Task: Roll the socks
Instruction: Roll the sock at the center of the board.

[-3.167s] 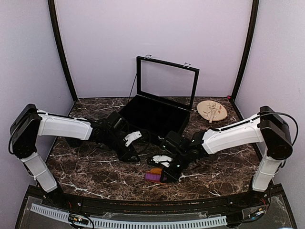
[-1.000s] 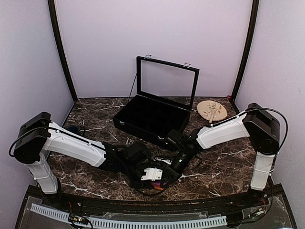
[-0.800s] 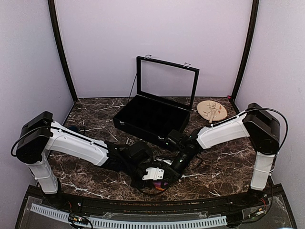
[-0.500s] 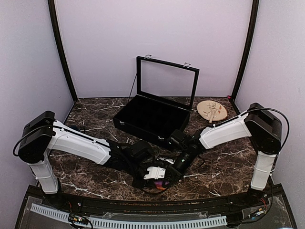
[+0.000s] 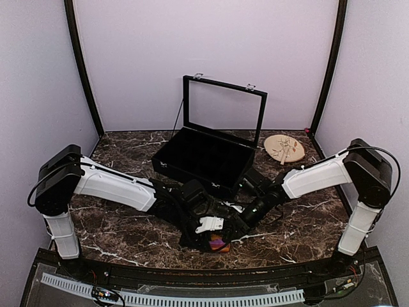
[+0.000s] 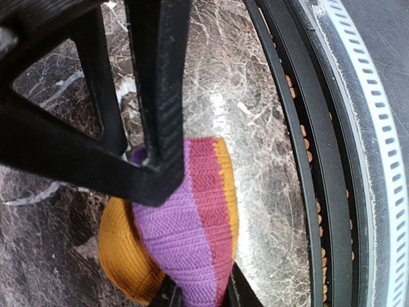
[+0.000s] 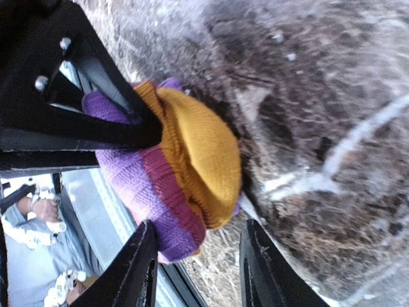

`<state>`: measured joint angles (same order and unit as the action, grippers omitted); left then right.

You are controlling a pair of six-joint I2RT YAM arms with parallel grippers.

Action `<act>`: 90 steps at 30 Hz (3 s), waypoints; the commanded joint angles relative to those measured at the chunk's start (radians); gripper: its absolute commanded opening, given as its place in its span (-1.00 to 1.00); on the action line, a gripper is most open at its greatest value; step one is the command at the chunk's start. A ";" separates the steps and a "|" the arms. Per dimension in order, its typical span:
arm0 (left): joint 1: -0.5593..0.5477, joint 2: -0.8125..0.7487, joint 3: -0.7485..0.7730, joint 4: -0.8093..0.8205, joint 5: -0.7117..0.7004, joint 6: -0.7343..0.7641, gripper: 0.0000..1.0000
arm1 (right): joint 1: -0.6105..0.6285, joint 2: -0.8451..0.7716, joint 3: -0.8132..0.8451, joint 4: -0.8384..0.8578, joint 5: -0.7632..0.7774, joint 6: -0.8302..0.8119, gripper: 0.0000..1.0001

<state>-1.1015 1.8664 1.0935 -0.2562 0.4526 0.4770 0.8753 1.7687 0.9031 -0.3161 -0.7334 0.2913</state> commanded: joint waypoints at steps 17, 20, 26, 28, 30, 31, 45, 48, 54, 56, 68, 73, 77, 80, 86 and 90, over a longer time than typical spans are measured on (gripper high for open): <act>0.075 0.112 0.099 -0.221 0.218 -0.050 -0.59 | -0.055 -0.283 -0.147 0.132 0.403 0.132 -0.16; 0.083 0.131 0.118 -0.247 0.234 -0.056 -0.59 | -0.053 -0.385 -0.182 0.141 0.515 0.141 -0.17; 0.114 0.152 0.138 -0.280 0.297 -0.069 -0.59 | 0.023 -0.544 -0.209 0.106 0.733 0.103 -0.17; 0.123 0.161 0.148 -0.291 0.331 -0.070 -0.59 | 0.093 -0.555 -0.196 0.079 0.800 0.082 -0.17; 0.131 0.177 0.160 -0.304 0.350 -0.071 -0.59 | 0.148 -0.554 -0.187 0.065 0.856 0.066 -0.17; 0.133 0.184 0.164 -0.310 0.358 -0.070 -0.59 | 0.173 -0.555 -0.185 0.063 0.881 0.059 -0.17; 0.157 0.238 0.182 -0.360 0.429 -0.070 -0.58 | 0.461 -0.445 -0.088 -0.037 1.016 -0.102 -0.14; 0.160 0.246 0.188 -0.368 0.441 -0.067 -0.58 | 0.503 -0.412 -0.060 -0.050 1.033 -0.124 -0.14; 0.164 0.275 0.209 -0.396 0.464 -0.057 -0.58 | 0.586 -0.319 0.005 -0.078 1.084 -0.181 -0.13; 0.164 0.279 0.210 -0.400 0.466 -0.055 -0.58 | 0.603 -0.291 0.020 -0.082 1.098 -0.203 -0.12; 0.167 0.293 0.219 -0.420 0.477 -0.046 -0.58 | 0.631 -0.152 0.074 -0.070 1.119 -0.339 -0.09; 0.170 0.299 0.224 -0.427 0.489 -0.040 -0.58 | 0.636 -0.107 0.092 -0.065 1.122 -0.389 -0.07; 0.172 0.304 0.229 -0.434 0.492 -0.036 -0.57 | 0.639 -0.083 0.102 -0.062 1.123 -0.416 -0.07; 0.173 0.305 0.230 -0.436 0.497 -0.034 -0.58 | 0.642 -0.074 0.103 -0.056 1.126 -0.432 -0.06; 0.175 0.310 0.233 -0.443 0.505 -0.030 -0.57 | 0.642 -0.040 0.100 -0.043 1.155 -0.462 -0.04; 0.175 0.310 0.233 -0.445 0.507 -0.028 -0.57 | 0.639 -0.021 0.098 -0.028 1.159 -0.478 0.01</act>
<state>-0.9245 2.1468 1.3273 -0.6464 1.0100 0.4271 1.5101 1.7218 0.9848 -0.3866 0.3988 -0.1581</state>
